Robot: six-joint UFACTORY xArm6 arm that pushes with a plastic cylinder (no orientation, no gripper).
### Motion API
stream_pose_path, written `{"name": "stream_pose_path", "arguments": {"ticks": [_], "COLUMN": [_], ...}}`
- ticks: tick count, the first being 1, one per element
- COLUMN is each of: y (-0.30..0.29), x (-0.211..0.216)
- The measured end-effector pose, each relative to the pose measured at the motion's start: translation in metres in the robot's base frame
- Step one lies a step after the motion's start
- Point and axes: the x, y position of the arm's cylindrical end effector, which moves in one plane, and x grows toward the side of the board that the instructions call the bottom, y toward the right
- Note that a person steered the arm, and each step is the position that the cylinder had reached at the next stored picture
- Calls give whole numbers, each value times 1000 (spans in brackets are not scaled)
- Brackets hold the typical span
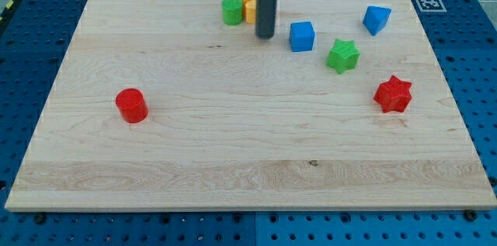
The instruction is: Push the red circle towards center of the board
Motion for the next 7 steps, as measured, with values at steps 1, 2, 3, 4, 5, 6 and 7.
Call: {"name": "stream_pose_path", "arguments": {"ticks": [1, 2, 3, 4, 5, 6, 7], "y": [-38, -82, -128, -179, -224, -272, -286], "x": [54, 64, 63, 63, 71, 106, 168]}}
